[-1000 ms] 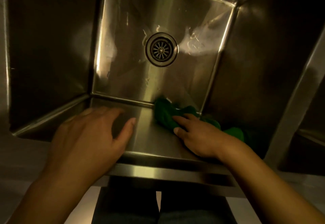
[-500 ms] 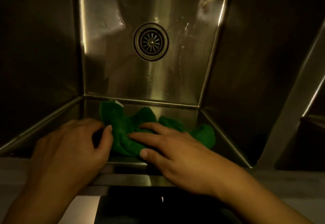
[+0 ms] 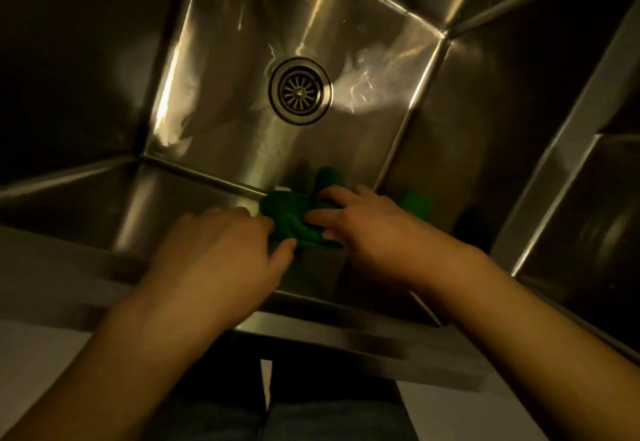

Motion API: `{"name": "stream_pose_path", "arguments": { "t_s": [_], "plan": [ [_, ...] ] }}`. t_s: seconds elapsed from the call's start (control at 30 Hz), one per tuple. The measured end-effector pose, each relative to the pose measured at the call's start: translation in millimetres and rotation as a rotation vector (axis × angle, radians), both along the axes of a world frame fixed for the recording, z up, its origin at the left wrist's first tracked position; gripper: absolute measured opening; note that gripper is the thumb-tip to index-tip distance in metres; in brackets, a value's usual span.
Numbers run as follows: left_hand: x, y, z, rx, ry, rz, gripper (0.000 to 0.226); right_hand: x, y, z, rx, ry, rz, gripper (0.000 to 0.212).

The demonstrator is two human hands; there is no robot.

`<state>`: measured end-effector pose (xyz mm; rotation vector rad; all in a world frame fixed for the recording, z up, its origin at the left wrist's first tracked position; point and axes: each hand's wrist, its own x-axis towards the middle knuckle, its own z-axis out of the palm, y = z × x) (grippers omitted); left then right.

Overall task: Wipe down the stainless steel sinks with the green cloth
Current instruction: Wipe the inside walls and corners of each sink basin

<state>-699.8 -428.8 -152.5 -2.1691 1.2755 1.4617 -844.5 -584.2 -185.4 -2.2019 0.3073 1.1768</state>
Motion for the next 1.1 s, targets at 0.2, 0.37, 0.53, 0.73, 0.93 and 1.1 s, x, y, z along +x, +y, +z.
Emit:
{"name": "stream_pose_path", "arguments": {
  "t_s": [0.2, 0.37, 0.53, 0.73, 0.93, 1.1],
  "plan": [
    [-51, -25, 7, -0.067, 0.081, -0.075, 0.057, -43, -16, 32, -0.227, 0.205, 0.265, 0.040],
    [-66, -41, 7, 0.007, 0.154, -0.060, 0.060, -50, -12, 20, -0.303, 0.448, 0.552, 0.047],
    [-66, -48, 3, 0.103, 0.194, -0.044, 0.056, -33, -25, -23, -0.300, 0.624, 0.667, 0.069],
    [-67, -47, -9, 0.196, 0.232, -0.039, 0.061, -12, -73, -75, -0.362, 0.625, 0.747, 0.063],
    [-68, -45, -12, 0.192, 0.225, -0.036, 0.058, 11, -125, -92, -0.463, 0.611, 0.698, 0.058],
    [-68, -47, -12, 0.202, 0.231, -0.049, 0.059, 14, -139, -73, -0.578, 0.551, 0.589, 0.057]
  ]
}}
